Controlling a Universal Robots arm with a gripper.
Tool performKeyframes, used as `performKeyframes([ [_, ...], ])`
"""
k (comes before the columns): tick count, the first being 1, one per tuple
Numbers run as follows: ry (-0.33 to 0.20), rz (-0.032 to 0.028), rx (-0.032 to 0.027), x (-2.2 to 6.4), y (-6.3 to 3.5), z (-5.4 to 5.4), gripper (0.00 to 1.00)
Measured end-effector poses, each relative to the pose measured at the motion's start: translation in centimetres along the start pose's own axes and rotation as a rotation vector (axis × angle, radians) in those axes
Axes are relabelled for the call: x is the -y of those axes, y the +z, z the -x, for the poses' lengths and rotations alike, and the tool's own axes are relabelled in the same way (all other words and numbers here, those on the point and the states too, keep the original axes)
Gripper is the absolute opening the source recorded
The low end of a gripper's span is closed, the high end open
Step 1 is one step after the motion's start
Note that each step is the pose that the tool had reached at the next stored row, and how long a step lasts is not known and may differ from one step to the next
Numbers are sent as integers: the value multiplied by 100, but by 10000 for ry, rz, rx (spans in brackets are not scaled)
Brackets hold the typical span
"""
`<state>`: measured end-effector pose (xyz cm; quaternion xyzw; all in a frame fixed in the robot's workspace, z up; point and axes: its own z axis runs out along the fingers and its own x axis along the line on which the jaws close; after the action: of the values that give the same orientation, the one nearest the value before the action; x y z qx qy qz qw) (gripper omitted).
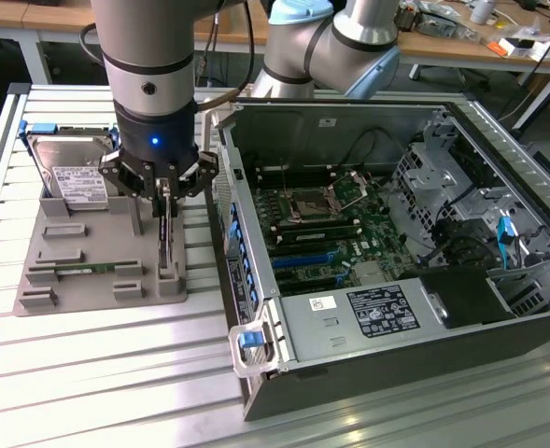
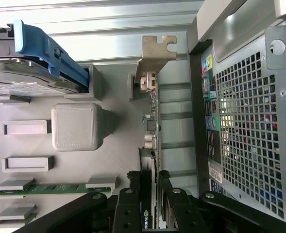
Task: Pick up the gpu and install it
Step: 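Pick up the gpu and move the gpu toward the slot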
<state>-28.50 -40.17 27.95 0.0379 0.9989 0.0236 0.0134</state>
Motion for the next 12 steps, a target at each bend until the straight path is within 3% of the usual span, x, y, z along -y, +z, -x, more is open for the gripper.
performKeyframes([
  [12, 0, 0, 1, -2, -30, 1, 26],
])
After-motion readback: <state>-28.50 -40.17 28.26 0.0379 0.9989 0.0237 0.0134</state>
